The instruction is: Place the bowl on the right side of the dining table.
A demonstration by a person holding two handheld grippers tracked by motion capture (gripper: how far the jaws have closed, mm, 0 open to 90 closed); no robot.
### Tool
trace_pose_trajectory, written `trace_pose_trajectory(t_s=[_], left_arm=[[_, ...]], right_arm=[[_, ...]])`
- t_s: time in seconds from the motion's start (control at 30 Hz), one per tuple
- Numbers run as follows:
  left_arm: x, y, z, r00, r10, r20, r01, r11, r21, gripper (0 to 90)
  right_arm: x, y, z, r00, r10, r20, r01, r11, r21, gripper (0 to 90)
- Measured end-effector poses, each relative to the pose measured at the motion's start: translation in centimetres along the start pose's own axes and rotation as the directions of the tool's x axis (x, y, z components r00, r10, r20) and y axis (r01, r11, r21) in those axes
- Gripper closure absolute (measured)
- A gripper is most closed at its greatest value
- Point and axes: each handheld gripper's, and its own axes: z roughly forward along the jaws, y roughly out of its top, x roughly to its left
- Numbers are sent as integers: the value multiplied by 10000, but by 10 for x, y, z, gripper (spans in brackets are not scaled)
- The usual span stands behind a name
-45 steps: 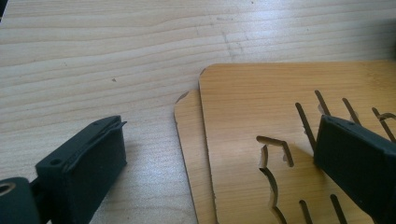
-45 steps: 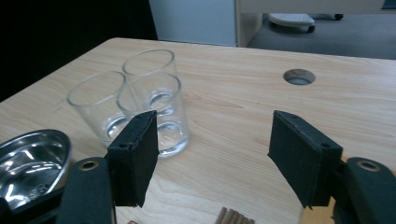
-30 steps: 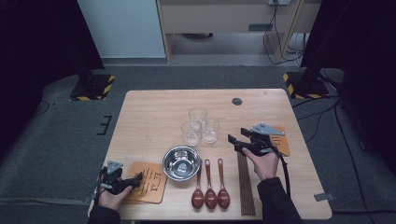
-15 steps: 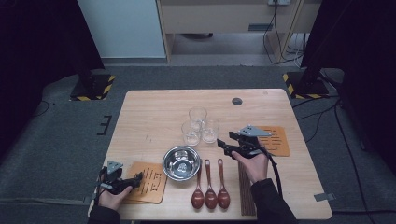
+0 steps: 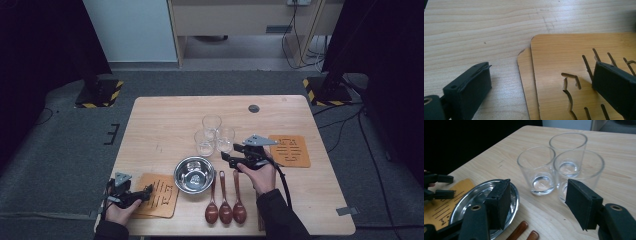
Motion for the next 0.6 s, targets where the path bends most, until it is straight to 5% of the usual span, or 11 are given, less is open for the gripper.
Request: trace_pose_trajectory(t_s=[0.6], left_arm=[[0,0,0,10000,1,2,-1,10000,1,13]], right_arm=[[23,8,27,9990,-403,-190,412,9981,461,404]])
